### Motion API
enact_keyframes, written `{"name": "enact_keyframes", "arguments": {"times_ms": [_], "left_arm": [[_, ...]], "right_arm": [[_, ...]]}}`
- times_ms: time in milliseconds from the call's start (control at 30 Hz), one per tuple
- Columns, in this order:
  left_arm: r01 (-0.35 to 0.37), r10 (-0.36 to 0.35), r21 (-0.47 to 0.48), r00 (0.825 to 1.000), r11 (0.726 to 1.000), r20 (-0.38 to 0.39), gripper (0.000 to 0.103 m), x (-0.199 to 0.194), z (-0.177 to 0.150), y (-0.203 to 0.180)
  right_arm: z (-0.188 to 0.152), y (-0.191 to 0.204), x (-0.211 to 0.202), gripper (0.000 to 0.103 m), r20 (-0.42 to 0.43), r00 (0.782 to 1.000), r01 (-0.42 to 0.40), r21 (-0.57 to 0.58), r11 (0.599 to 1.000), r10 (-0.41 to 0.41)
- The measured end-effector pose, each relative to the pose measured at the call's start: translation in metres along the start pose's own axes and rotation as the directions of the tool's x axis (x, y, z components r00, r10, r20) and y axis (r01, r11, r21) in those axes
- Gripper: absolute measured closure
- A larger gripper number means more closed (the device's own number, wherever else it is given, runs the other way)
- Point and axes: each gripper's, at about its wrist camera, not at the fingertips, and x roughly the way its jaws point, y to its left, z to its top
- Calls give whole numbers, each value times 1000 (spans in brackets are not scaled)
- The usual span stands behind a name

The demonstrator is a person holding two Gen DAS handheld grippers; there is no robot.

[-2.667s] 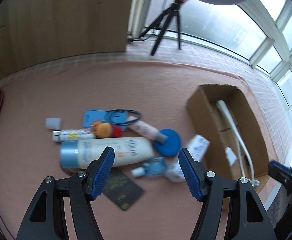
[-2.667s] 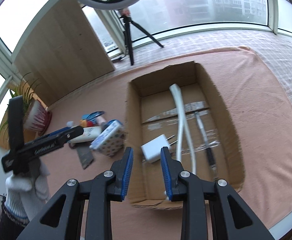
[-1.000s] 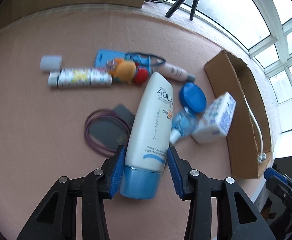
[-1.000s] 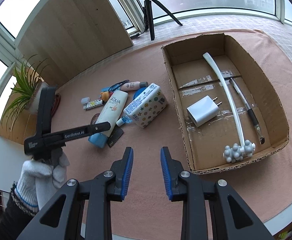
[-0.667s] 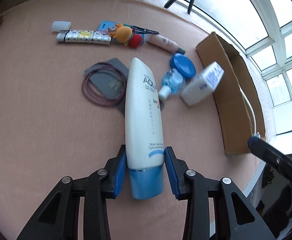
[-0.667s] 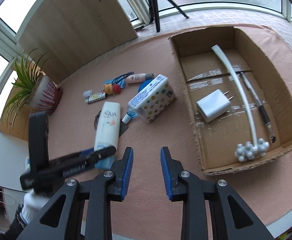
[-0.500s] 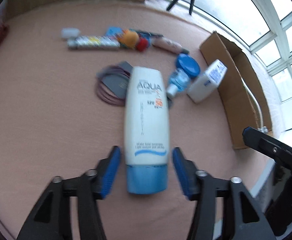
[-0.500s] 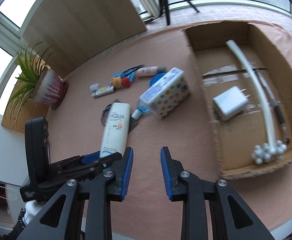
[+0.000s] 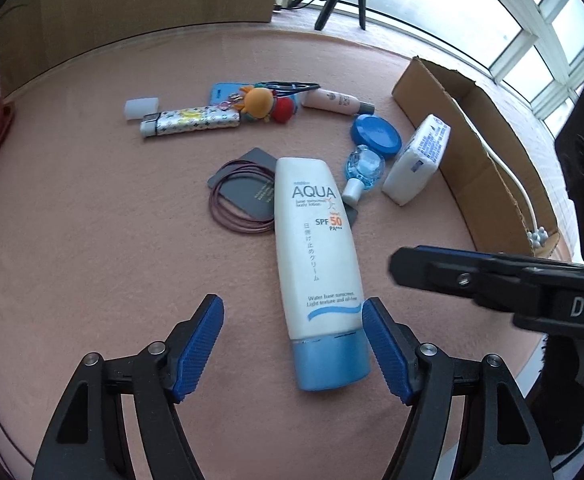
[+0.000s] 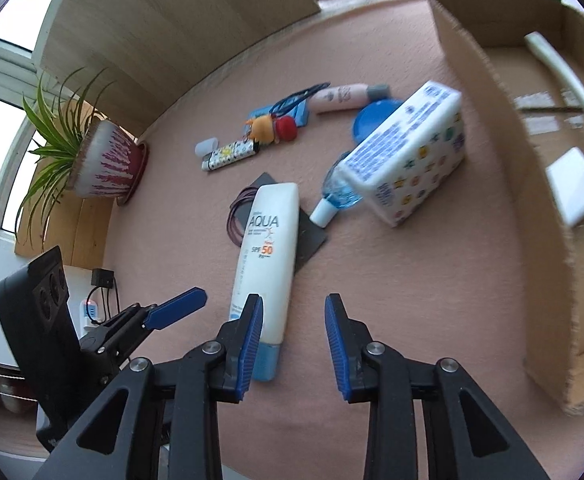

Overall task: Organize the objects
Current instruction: 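Move the left gripper to the AQUA sunscreen bottle and grasp it, then lift the AQUA bottle with the left gripper and release it into the box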

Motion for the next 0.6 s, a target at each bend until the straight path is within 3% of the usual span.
{"name": "enact_keyframes", "arguments": {"times_ms": [233,500,600], "left_arm": [[44,-44,18,999,999,-25,30,9,2,-4],[99,-99,-7,994,995,-45,49,18,3,-3],[105,-106,-14,993,994,-44,51,21,3,-5]], "right_arm": [[3,2,17,74,-37,999,-12,22,1000,12],[1,12,28,74,-66,998,2,-16,1000,-3],[1,15,31,74,-74,997,-3,-23,1000,1]]}}
